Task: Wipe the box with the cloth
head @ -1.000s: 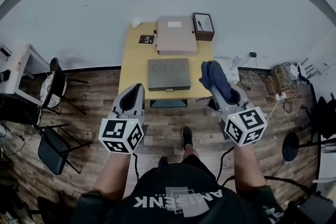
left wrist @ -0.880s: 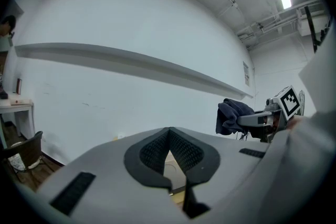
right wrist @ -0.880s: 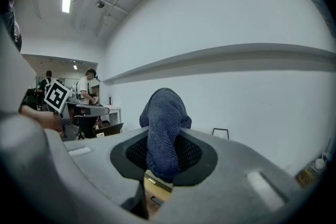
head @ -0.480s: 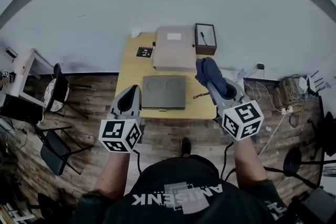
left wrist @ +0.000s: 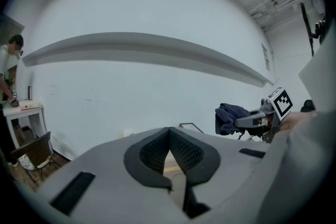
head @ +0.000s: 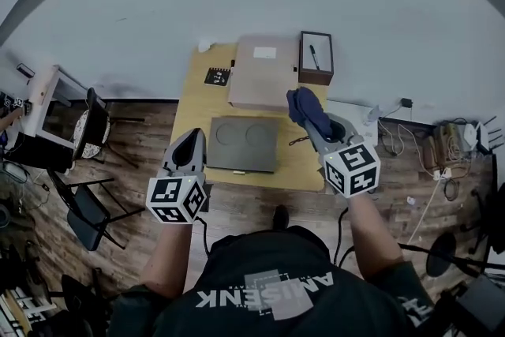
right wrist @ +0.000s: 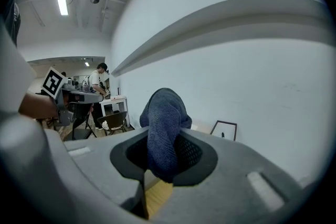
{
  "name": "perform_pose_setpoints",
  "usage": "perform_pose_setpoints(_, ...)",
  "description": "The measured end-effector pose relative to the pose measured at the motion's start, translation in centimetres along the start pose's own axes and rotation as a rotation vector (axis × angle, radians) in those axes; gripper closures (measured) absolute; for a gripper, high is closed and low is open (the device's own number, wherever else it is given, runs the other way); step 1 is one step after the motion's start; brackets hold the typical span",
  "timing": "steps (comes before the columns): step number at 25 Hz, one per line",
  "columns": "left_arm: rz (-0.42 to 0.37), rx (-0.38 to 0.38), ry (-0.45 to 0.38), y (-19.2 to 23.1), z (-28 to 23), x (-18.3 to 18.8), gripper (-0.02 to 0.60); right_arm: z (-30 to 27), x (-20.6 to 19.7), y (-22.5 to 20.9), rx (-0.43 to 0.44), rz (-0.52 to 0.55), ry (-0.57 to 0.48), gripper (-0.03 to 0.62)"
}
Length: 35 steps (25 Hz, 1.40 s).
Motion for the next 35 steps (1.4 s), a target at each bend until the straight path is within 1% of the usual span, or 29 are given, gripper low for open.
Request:
perform_pose_setpoints(3, 0.007, 0.026, 0.018, 0.6, -1.2, -0.9, 0.58, -2.3, -1.3, -0.8, 0.029, 0.015, 0.035, 0.517)
perform_pose_setpoints(6, 0.0, 0.011, 0.038, 1.0, -2.0, -2.0, 0.58, -4.4, -3.1, -0.8, 0.039, 0.041, 0.069, 0.517)
perform_pose_setpoints(10, 0.048, 0.019, 0.048, 2.4, -2.7, -3.8, 0.58, -7.4, -6.0, -0.4, 0.042, 0.076, 0.131, 0.517)
perform_pose_setpoints(14, 0.091, 0.039, 0.078, 3.8, -2.6, -5.8, 0.58, -10.2, -9.7, -0.1, 0.034, 0.093, 0.211, 0.517)
perform_pose_setpoints(19, 0.104, 0.059, 0.106, 4.7, -2.4, -7.2, 0.58, -13.3, -13.4, 0.0, 0.035, 0.121, 0.306, 0.517)
perform_pose_setpoints(27, 0.11, 0.095, 0.15, 5.0, -2.0, -8.9, 0.58, -17.1, -17.2, 0.4, 0.053, 0.175, 0.437, 0.517)
perform_pose_setpoints(35, 0.122, 0.131, 0.178, 4.5, -1.2, -9.9, 0.58, -19.6, -19.0, 0.5, 0.066, 0.175, 0.499, 0.517)
Point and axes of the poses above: the fingertips, and each gripper's own axes: z backward along the fingers, y to its left, x out of its top, the point moved 9 cm from there along z, backward along the fingers, and after that the axes turned 13 degrees about -x, right-handed, at the moved point
